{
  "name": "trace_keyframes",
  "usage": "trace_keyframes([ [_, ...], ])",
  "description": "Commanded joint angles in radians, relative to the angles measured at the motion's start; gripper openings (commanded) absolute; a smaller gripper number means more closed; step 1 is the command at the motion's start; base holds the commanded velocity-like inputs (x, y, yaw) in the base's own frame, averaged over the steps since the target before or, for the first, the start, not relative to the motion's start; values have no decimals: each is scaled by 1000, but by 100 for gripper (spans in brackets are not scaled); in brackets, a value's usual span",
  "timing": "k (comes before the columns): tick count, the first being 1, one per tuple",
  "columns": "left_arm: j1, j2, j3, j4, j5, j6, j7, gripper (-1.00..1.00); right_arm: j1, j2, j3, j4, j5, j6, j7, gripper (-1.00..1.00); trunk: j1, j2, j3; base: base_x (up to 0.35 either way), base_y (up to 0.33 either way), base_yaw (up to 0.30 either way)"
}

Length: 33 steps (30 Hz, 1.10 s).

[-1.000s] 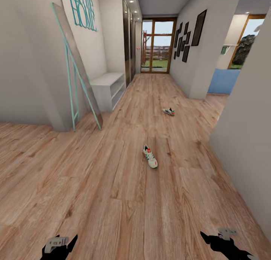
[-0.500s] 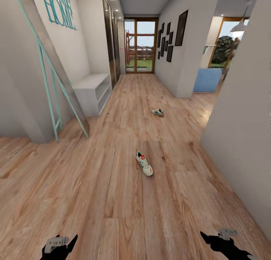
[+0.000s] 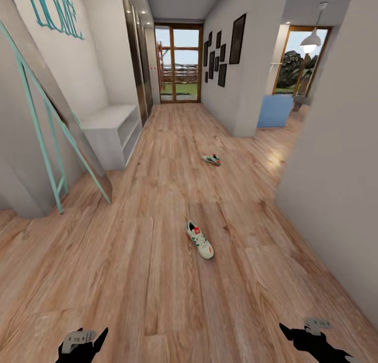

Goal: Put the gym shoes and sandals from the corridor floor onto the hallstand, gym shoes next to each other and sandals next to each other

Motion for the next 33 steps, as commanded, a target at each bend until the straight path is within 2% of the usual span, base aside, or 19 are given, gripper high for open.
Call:
trace_keyframes([
  [1, -1, 0, 2, 2, 10, 2, -10, 100, -1, 0, -9, 1, 10, -4, 3, 100, 0, 0, -1, 282, 225, -18],
  [33, -1, -1, 2, 2, 10, 1, -10, 100, -1, -2, -9, 1, 10, -4, 2, 100, 0, 0, -1, 244, 235, -2],
])
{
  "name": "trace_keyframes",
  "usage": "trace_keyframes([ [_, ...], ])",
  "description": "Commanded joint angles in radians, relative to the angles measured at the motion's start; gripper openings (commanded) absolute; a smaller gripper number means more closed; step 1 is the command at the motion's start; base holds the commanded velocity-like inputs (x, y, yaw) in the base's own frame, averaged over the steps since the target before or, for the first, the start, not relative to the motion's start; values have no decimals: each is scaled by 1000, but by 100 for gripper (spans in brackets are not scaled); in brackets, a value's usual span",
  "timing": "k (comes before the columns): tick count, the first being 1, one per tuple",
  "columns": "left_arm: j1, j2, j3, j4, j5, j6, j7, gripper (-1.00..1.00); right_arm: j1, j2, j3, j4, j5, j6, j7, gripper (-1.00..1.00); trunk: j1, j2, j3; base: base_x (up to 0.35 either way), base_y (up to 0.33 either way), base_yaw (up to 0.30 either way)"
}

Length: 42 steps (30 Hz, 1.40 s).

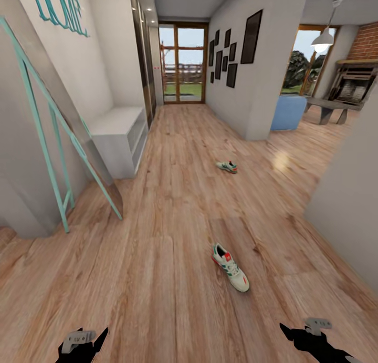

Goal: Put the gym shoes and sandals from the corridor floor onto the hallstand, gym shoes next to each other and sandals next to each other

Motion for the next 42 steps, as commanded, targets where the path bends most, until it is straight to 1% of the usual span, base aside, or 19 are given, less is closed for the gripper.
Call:
trace_keyframes([
  [1, -1, 0, 2, 2, 10, 2, -10, 100, -1, 0, -9, 1, 10, -4, 4, 100, 0, 0, -1, 236, 240, 0],
  [9, -1, 0, 2, 2, 10, 2, -10, 100, -1, 0, -9, 1, 10, -4, 3, 100, 0, 0, -1, 234, 241, -7],
  [13, -1, 0, 2, 2, 10, 2, -10, 100, -1, 0, -9, 1, 10, -4, 3, 100, 0, 0, -1, 231, 245, -115],
  [29, -1, 1, 2, 2, 11, 1, -10, 100, -1, 0, -9, 1, 10, -4, 4, 100, 0, 0, -1, 194, 259, -252],
  [42, -1, 1, 2, 2, 12, 0, -10, 100, -1, 0, -9, 1, 10, -4, 4, 100, 0, 0, -1, 129, 288, -265],
])
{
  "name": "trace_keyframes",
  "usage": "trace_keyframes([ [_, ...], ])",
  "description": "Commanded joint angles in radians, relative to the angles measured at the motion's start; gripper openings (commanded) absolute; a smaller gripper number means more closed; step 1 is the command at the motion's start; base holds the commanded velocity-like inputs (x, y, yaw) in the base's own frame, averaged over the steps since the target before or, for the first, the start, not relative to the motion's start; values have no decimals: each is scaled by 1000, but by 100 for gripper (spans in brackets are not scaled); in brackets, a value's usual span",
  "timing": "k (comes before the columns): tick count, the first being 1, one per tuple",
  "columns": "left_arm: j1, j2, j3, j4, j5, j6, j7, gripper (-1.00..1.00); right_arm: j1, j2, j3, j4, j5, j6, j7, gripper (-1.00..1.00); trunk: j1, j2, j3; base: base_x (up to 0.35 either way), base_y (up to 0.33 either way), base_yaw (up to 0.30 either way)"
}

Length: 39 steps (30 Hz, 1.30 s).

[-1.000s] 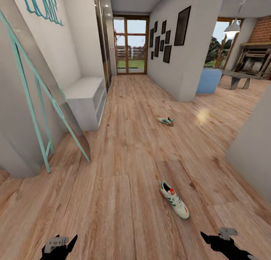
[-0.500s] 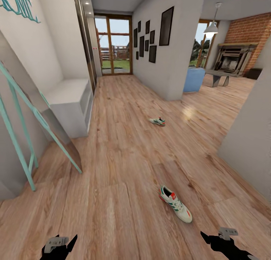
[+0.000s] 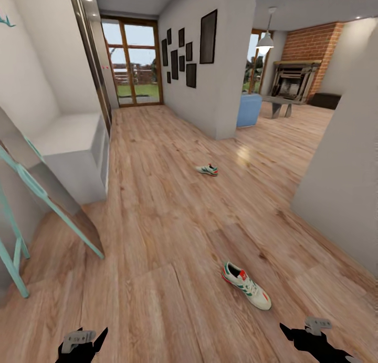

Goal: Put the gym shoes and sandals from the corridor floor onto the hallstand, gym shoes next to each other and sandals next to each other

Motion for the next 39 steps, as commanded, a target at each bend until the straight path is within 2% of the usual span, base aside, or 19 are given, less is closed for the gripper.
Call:
trace_keyframes([
  [1, -1, 0, 2, 2, 10, 2, -10, 100, -1, 0, -9, 1, 10, -4, 3, 100, 0, 0, -1, 65, 297, -265],
  [39, -1, 0, 2, 2, 10, 2, -10, 100, -1, 0, -9, 1, 10, -4, 4, 100, 0, 0, -1, 6, 301, -265],
])
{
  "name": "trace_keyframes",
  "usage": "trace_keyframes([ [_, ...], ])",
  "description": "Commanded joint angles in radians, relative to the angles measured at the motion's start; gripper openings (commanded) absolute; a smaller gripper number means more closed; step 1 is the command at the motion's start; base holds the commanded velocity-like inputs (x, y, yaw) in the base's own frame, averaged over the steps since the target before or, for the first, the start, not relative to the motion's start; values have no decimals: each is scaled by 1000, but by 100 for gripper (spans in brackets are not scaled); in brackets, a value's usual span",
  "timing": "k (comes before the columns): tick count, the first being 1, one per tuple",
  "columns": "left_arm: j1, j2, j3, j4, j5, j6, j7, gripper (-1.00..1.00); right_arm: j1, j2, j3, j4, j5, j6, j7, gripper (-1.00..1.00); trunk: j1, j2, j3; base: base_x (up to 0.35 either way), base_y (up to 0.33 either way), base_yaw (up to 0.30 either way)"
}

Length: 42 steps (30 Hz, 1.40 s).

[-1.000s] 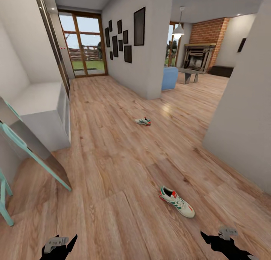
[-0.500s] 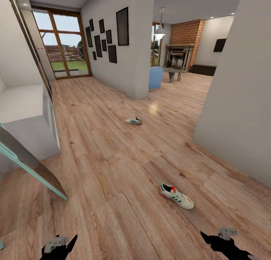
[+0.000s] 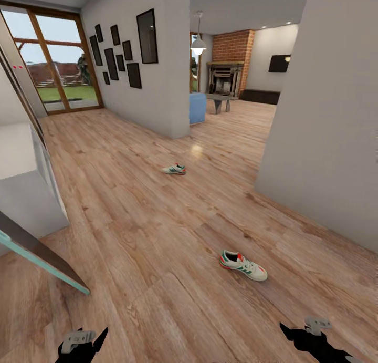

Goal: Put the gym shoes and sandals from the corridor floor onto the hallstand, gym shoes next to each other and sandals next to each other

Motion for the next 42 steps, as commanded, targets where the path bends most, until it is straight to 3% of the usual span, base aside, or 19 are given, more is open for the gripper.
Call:
trace_keyframes([
  [1, -1, 0, 2, 1, 10, 2, -10, 100, -1, 0, -9, 1, 10, -4, 3, 100, 0, 0, -1, 0, 283, -267],
  [9, -1, 0, 2, 1, 10, 2, -10, 100, -1, 0, -9, 1, 10, -4, 3, 100, 0, 0, -1, 0, 228, -267],
  [42, -1, 0, 2, 1, 10, 2, -10, 100, -1, 0, -9, 1, 10, -3, 3, 100, 0, 0, -1, 37, 36, -268],
])
